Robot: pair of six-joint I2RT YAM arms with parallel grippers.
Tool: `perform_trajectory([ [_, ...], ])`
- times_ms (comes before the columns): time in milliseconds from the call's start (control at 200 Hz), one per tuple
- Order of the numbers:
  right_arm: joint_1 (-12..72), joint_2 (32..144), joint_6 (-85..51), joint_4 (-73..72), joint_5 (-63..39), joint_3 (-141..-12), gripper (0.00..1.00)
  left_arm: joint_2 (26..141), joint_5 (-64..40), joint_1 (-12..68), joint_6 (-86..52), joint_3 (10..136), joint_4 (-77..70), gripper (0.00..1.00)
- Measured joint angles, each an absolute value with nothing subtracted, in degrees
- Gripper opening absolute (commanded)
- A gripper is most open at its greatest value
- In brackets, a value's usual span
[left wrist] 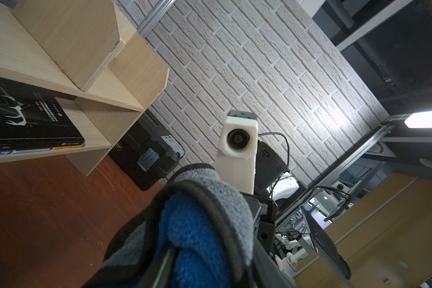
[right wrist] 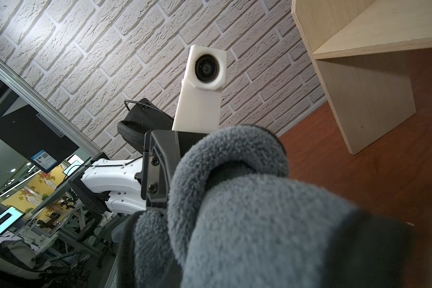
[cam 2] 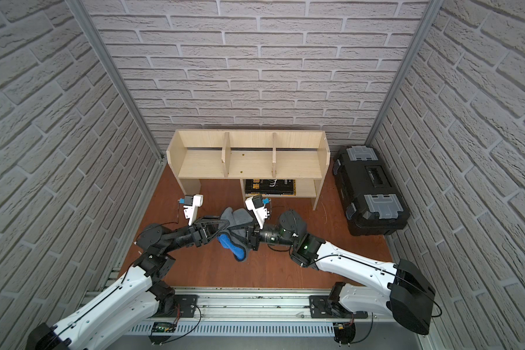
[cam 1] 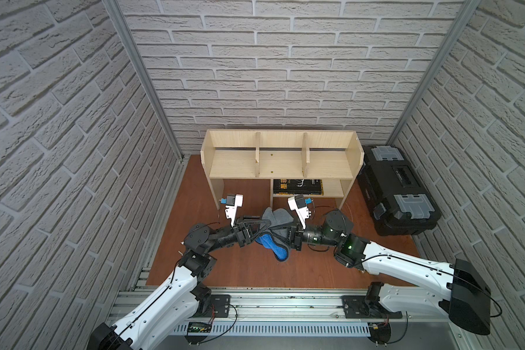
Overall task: Wipe the bookshelf clean with a cloth
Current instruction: Adjust the cleaning item.
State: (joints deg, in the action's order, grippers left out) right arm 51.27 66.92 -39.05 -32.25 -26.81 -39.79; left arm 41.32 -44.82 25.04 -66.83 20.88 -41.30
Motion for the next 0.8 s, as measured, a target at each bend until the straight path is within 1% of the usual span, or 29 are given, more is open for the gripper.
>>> perform_trajectory([
  [100,51.27,66.98,-39.29,-32.49,-26.76,-39.79,0.38,41.30,-44.77,25.04,-67.07,20.88,-42.35,0.07],
  [155,51.27,66.98,-39.29,-32.56,-26.59,-39.79,0.42,41.21,-44.77,25.04,-66.92,20.88,-42.19,0.00],
  [335,51.27,66.28,-38.79,-31.94,-25.52,-39.11,0.51,39.48,-44.31,24.91,-65.63,20.88,-40.47,0.00],
  [490,51.27,62.72,-37.74,-29.52,-24.03,-37.15,0.54,36.88,-42.83,23.33,-64.01,20.99,-36.23,0.00],
  [530,51.27,61.58,-37.50,-28.88,-23.59,-36.45,0.52,36.29,-42.22,22.76,-63.66,20.99,-35.55,0.00],
  [560,51.27,60.93,-37.41,-28.69,-23.31,-35.99,0.48,35.90,-41.80,22.44,-63.46,21.04,-35.03,0.00],
  [575,51.27,60.58,-37.23,-28.42,-23.22,-35.79,0.45,35.77,-41.63,22.31,-63.35,21.06,-34.76,0.00],
  [625,51.27,60.12,-37.36,-28.08,-23.18,-35.59,0.27,35.66,-41.12,22.13,-63.02,21.12,-34.20,0.00],
  [650,51.27,60.12,-36.82,-28.08,-23.31,-35.62,0.22,35.66,-40.97,22.09,-63.00,21.12,-34.11,0.00],
  [780,51.27,61.69,-37.12,-27.81,-24.36,-36.27,0.13,36.62,-40.84,22.06,-63.07,21.12,-34.26,0.00],
  [800,51.27,62.17,-37.26,-27.83,-24.53,-36.49,0.12,36.88,-40.84,22.06,-63.09,21.12,-34.28,0.04],
])
